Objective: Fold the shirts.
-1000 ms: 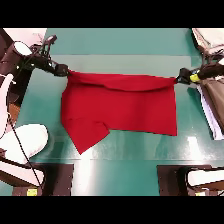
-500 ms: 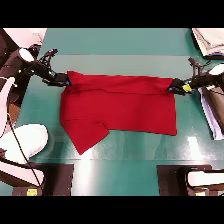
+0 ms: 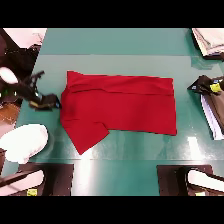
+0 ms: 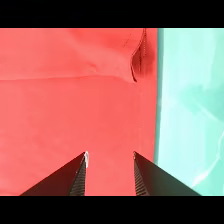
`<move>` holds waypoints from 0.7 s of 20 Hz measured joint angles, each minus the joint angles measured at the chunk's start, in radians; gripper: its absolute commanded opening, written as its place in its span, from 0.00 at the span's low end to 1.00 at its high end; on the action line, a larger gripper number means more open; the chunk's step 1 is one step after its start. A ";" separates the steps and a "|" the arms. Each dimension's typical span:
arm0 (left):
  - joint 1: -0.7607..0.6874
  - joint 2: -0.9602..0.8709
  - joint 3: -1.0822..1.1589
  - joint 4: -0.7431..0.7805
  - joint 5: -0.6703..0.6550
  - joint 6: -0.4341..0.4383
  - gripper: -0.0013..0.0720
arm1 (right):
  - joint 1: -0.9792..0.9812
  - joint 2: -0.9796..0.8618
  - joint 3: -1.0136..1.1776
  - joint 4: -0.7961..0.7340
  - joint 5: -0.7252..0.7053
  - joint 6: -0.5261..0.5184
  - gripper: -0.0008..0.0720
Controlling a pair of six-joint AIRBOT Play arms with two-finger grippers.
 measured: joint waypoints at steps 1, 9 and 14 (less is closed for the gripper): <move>-0.003 0.051 -0.080 -0.016 0.004 -0.003 0.90 | 0.003 0.008 0.000 0.000 0.006 -0.003 0.48; -0.009 0.259 -0.446 -0.116 0.100 -0.014 0.90 | 0.077 0.027 0.000 0.005 0.006 -0.022 0.48; -0.009 0.274 -0.495 -0.176 0.214 -0.014 0.90 | 0.094 0.028 0.000 0.005 0.010 -0.024 0.48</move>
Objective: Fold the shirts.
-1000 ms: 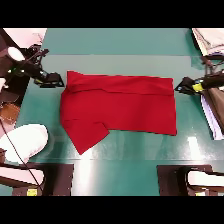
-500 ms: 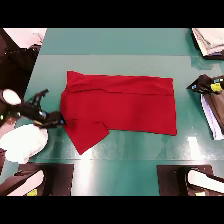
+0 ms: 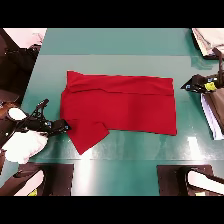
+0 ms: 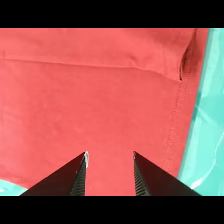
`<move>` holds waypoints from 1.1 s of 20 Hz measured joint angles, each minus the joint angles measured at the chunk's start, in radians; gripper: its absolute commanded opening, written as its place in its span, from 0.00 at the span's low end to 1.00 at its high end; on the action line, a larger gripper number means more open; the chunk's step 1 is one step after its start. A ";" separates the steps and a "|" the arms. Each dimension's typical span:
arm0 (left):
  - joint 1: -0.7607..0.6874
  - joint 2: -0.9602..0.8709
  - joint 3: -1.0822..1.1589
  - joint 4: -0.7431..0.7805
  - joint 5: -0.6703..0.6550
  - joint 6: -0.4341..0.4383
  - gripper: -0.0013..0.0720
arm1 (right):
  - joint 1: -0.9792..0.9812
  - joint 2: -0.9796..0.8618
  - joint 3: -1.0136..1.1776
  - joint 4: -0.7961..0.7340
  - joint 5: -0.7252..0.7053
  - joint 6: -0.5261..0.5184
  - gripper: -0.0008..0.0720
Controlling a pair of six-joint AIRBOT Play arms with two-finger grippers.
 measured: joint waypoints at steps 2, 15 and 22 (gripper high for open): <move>0.000 0.003 -0.020 -0.032 0.033 0.002 0.90 | 0.003 0.000 0.000 0.001 0.003 -0.001 0.48; -0.001 0.004 -0.018 -0.107 0.092 0.031 0.05 | -0.052 0.048 -0.107 0.000 0.073 -0.010 0.47; -0.001 0.004 0.068 -0.121 0.021 0.092 0.05 | -0.265 0.165 -0.533 -0.006 0.042 -0.059 0.48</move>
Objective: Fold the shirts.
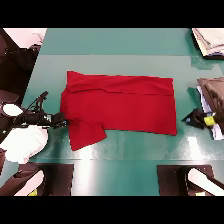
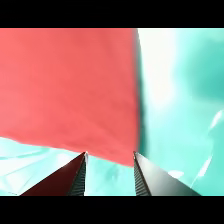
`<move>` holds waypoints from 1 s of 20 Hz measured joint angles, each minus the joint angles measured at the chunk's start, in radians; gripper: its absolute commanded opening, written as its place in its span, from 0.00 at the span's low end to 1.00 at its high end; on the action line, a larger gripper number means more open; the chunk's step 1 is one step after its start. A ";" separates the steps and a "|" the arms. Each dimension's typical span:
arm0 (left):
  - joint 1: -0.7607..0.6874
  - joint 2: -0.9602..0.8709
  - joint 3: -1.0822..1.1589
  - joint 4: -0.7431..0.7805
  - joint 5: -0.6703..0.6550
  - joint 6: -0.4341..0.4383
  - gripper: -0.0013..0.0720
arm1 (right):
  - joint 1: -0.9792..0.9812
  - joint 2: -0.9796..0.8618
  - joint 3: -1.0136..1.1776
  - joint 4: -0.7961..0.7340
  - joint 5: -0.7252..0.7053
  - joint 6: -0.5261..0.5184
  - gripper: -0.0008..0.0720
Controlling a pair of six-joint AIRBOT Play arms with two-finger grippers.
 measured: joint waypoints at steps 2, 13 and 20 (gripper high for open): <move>0.000 0.000 0.006 -0.002 -0.004 0.007 0.05 | -0.039 0.010 -0.091 0.005 -0.024 -0.019 0.48; 0.000 0.000 0.012 -0.003 -0.006 0.021 0.05 | -0.077 0.019 -0.218 0.056 -0.064 -0.051 0.47; 0.000 0.000 0.012 -0.003 -0.006 0.024 0.05 | 0.047 0.020 -0.220 0.061 -0.133 -0.052 0.12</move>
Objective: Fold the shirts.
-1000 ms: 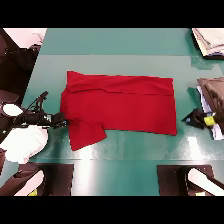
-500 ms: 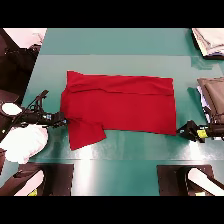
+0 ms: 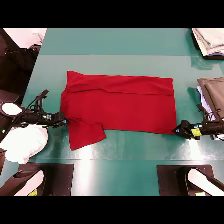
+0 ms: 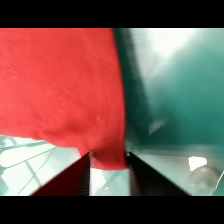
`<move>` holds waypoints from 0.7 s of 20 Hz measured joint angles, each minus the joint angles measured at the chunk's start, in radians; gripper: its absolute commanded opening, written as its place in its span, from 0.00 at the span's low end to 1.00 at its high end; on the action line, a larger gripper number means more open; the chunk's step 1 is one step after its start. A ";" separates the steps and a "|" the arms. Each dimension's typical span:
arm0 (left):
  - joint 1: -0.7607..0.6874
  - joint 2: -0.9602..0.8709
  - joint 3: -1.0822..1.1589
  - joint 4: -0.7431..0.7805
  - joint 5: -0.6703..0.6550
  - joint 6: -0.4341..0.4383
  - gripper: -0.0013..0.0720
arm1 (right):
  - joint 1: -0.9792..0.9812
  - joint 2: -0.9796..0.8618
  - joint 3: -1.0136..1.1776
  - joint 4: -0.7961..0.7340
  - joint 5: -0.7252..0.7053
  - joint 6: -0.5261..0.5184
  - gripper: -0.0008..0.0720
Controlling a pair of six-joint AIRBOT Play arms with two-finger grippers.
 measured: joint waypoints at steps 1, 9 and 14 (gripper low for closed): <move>0.000 0.000 0.000 0.001 0.000 0.005 0.05 | 0.011 0.000 0.000 -0.003 -0.018 0.002 0.03; 0.000 0.151 0.002 0.056 -0.146 -0.018 0.05 | 0.041 0.087 0.124 -0.149 0.152 0.004 0.03; 0.000 0.351 0.006 0.043 -0.372 -0.103 0.05 | 0.043 0.290 0.218 -0.327 0.330 0.003 0.03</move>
